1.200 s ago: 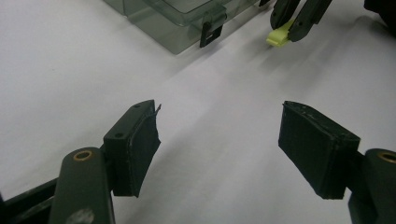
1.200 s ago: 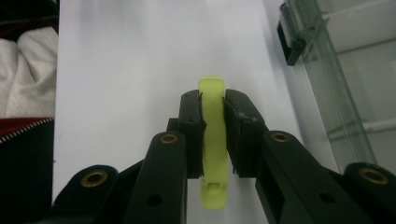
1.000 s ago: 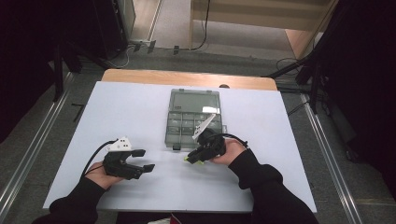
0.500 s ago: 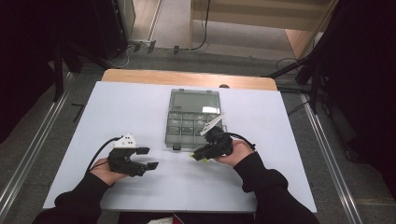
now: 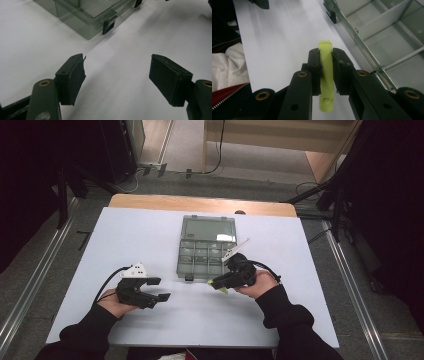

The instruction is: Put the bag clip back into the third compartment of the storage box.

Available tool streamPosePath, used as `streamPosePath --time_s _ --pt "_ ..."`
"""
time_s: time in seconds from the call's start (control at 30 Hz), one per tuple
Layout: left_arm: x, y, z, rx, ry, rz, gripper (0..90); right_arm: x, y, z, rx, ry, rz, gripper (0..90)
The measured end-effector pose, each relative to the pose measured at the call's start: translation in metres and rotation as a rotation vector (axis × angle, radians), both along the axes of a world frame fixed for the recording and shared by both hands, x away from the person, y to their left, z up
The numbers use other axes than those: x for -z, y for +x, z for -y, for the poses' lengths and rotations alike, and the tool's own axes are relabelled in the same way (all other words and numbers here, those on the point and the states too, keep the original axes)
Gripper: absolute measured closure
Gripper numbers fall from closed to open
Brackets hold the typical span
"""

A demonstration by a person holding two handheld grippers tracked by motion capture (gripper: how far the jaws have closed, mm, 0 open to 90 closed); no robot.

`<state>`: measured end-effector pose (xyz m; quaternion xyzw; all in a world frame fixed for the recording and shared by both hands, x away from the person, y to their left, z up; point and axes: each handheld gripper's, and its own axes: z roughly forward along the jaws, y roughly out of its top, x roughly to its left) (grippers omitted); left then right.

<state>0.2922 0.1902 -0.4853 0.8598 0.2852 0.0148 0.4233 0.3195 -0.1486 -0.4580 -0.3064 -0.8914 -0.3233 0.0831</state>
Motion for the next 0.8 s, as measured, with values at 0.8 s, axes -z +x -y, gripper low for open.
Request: streamPosePath --time_s 0.8 --pt "0.001 0.0 0.001 0.004 0.0 -0.003 27.8 -0.017 0.006 0.005 0.108 0.017 0.0 78.5"
